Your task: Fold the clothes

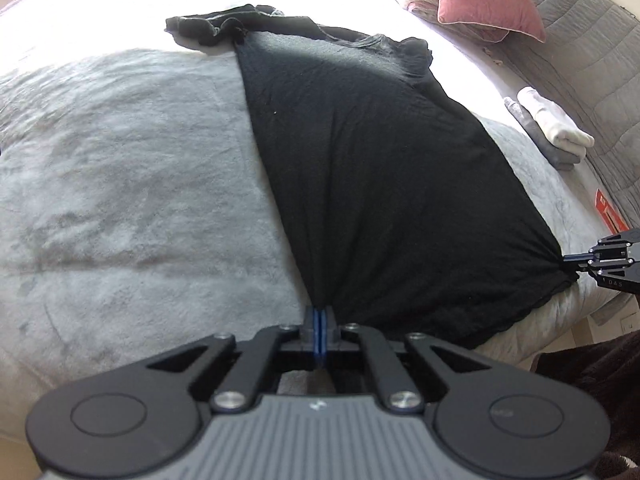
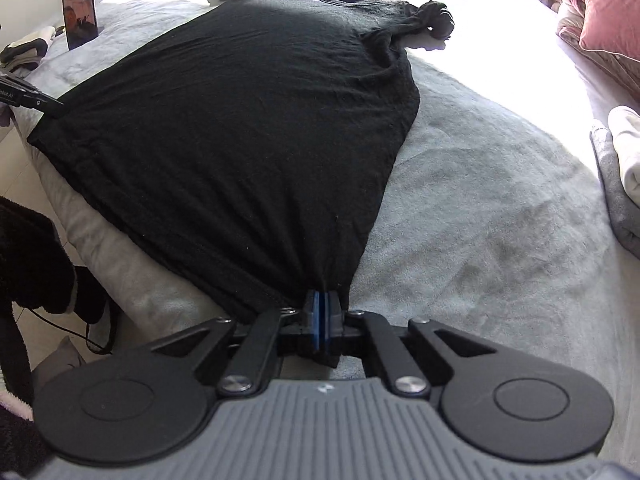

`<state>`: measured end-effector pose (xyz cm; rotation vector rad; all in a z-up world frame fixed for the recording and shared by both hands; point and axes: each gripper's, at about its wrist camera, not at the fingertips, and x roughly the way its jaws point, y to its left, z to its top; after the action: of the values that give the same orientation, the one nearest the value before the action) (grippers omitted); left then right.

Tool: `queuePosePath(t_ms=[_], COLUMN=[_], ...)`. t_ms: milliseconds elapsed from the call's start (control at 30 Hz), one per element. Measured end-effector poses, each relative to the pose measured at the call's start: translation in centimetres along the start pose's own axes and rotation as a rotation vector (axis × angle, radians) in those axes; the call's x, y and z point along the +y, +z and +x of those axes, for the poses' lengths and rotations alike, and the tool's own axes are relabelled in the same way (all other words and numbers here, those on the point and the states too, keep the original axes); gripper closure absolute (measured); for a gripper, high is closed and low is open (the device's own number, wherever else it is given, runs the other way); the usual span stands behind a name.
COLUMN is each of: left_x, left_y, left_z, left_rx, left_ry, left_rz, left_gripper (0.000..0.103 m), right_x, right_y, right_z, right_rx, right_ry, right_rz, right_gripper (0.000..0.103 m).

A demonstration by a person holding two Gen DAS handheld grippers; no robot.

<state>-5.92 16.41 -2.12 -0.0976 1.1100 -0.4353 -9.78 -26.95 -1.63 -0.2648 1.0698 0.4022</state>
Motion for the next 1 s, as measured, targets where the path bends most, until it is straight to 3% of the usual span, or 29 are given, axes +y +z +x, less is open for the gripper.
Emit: queuePosePath(t_ms=[100,167,233,267,300,533,567,767,1000], left_x=[0.6,1.0,0.9,0.8,0.6,-0.8,-1.0,-3.6,-7.3], left_y=[0.4,0.9,1.3,1.5,1.9,4.9,5.4,9.7,15.4], left_z=[0.2,-0.1,-0.4,-0.7,-0.9,-1.0,-0.9,1.1,5.5], left_rx=[-0.004,-0.013,-0.025,-0.040,-0.056,-0.158,-0.171,-0.204,-0.255], left_ry=[-0.019,-0.026,-0.014,-0.004,0.013,0.107,0.117,0.152,0.105], left_rz=[-0.048,-0.083,-0.097,-0.098,-0.094,-0.094,-0.098,-0.056,-0.030], left_gripper=[0.099,0.093,0.082,0.069,0.060,0.053,0.049,0.049,0.049], right_x=[-0.4,-0.6,-0.9,-1.1,-1.5,-4.1,-4.4,-7.0,-9.4], right_y=[0.3,0.4,0.6,0.8,1.0,3.2,3.6,7.5,12.6], right_z=[0.5,-0.1,-0.8,-1.2,-1.6,-1.2,-0.9,1.6,4.1], right_rx=[0.003,-0.024,-0.066,-0.088,-0.112,-0.216,-0.222,-0.211,-0.246], right_ry=[0.020,0.041,0.054,0.055,0.056,0.089,0.085,0.081,0.076], right_rz=[0.024,0.037,0.050,0.059,0.074,0.231,0.250,0.337,0.370], right_gripper=[0.097,0.087,0.076,0.061,0.053,0.053,0.053,0.053,0.053])
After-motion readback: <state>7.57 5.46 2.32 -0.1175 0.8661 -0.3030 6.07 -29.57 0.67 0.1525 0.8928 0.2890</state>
